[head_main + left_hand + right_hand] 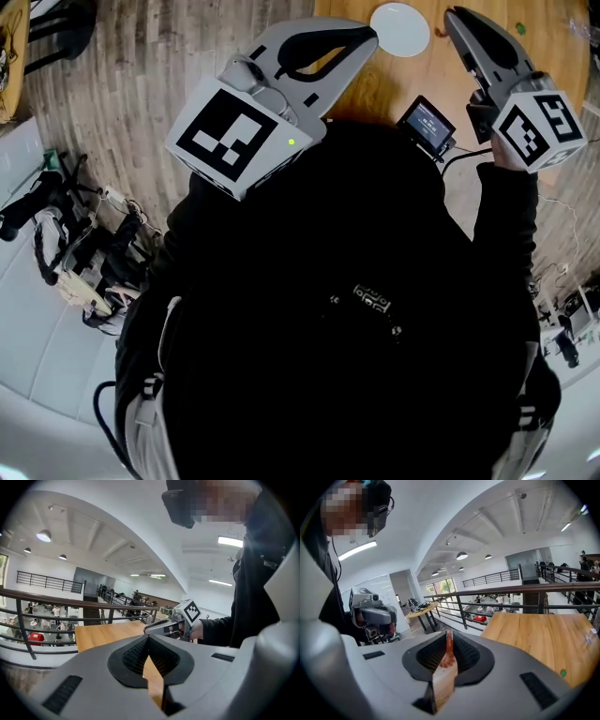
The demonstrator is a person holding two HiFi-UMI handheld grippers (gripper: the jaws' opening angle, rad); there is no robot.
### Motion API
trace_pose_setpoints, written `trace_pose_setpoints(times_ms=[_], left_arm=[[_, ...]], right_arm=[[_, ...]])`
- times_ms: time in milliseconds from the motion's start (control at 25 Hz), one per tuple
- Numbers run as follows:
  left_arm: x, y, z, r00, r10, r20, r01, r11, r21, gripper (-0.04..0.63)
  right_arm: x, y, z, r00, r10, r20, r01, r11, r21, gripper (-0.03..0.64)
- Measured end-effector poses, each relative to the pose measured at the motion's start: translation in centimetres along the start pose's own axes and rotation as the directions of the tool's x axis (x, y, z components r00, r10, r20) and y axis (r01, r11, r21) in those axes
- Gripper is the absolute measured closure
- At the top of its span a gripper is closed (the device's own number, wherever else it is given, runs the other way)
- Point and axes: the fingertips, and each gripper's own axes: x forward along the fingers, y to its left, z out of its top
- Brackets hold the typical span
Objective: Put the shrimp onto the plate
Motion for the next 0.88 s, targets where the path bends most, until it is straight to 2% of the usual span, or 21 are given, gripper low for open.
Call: trace_pose_setpoints(times_ms=[520,680,880], left_arm=[[0.4,-0.8,-1.2,0.999,0.013,-0.038,-0.014,1.0,-0.008,0.591],[0.4,0.9,-2.6,0.999,0.011,-0.049,-0.012,0.999,-0.038,0.591],[0.4,0.4,-3.0,0.997,-0.004,-0.072,0.0,0.999,-0.049,0.591]], right_arm=[[1.8,-1.9,-3.2,0.998,0.024,-0.066,-0.023,1.0,0.016,0.561],[4.8,-2.6,-5.0,0.994,0.035,-0.104,-0.032,0.999,0.034,0.561],[6.4,-3.5,-7.9,0.983,0.046,-0.178,-0.04,0.998,0.039,0.561]])
